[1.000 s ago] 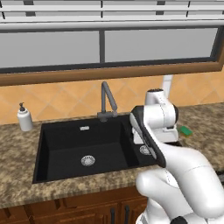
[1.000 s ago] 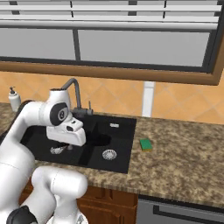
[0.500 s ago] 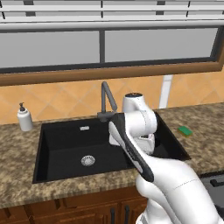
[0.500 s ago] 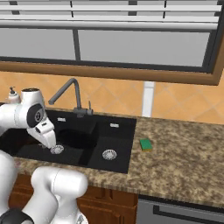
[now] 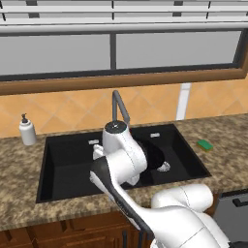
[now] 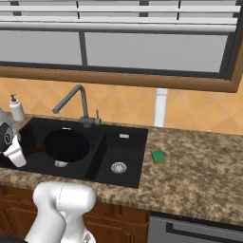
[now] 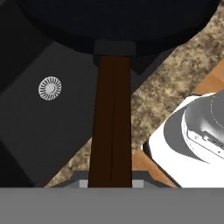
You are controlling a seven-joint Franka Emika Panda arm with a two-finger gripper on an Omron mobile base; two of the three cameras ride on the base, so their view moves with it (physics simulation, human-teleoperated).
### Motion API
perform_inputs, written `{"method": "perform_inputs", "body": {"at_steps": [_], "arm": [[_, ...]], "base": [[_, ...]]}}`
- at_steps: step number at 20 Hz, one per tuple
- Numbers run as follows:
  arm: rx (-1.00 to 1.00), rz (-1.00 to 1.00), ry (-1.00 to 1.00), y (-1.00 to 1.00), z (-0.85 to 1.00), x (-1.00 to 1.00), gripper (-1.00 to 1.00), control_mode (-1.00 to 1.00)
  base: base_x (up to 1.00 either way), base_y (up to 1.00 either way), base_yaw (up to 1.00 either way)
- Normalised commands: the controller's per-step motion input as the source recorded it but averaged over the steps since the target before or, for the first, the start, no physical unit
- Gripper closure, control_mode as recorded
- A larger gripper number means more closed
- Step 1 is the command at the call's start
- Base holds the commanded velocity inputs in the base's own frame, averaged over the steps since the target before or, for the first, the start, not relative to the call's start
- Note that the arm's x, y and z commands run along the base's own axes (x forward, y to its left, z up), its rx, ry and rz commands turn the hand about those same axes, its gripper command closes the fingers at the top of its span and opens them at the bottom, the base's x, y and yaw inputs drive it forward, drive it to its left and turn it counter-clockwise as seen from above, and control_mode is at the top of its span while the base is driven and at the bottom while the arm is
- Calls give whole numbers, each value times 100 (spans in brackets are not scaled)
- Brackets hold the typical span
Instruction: Pick the pan and sponge and place them into the sink. Then turn on the water.
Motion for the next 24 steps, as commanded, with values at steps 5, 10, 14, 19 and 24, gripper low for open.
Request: {"method": "perform_inputs", "body": {"at_steps": [5, 10, 14, 19, 24], "arm": [[0, -17, -8, 72, 0, 38, 100, -100], [-2, -9, -6, 58, 0, 63, 100, -100], [0, -5, 0, 32, 0, 65, 100, -100], [0, -1, 0, 6, -3, 47, 100, -100], [0, 0, 0, 0, -23, 36, 100, -100]], "base": [[0, 0, 0], [0, 0, 0], [0, 0, 0], [0, 0, 0], [0, 0, 0]]}}
